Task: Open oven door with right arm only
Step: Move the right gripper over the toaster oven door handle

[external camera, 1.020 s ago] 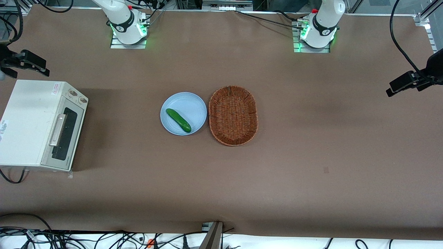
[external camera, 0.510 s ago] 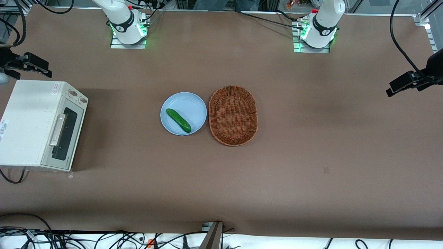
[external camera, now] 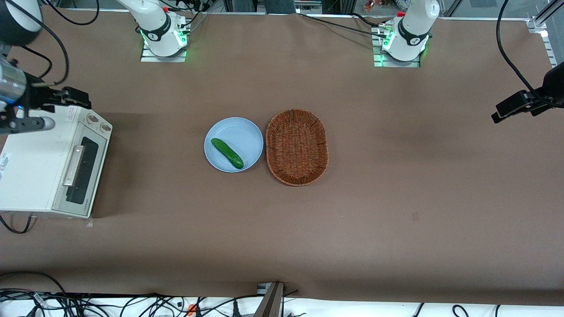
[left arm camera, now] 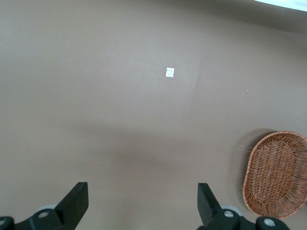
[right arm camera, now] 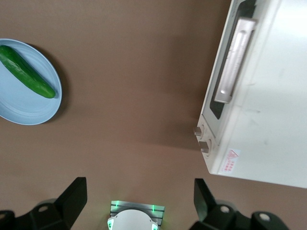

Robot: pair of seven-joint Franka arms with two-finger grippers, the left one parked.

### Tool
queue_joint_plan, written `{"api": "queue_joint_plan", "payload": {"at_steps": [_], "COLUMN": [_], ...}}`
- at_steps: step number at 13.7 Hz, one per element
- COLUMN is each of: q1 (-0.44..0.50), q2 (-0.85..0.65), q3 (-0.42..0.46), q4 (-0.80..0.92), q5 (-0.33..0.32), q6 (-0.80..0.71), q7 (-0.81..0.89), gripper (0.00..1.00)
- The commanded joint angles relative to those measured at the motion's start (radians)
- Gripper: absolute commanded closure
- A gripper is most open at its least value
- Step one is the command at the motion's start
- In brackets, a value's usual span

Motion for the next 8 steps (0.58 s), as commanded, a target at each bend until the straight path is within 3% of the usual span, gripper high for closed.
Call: {"api": "queue_joint_plan", "payload": {"at_steps": [1,3,4,8], "q1": [0.018,0.035,0.044,0.089], "q2": [0.048,0.067,0.079,0.154], "q3": [0.001,0.001,0.001,0.001], "q4": [-0.017,-0.065,-0.096,-0.129], "q5": [-0.019,-0.029,-0.073,-0.244], "q6": [0.034,0.1,0.143,0.206], "q7": [0.052,0.106,0.115,0.116], "gripper": [0.05,0.11,0.2,0.71]}}
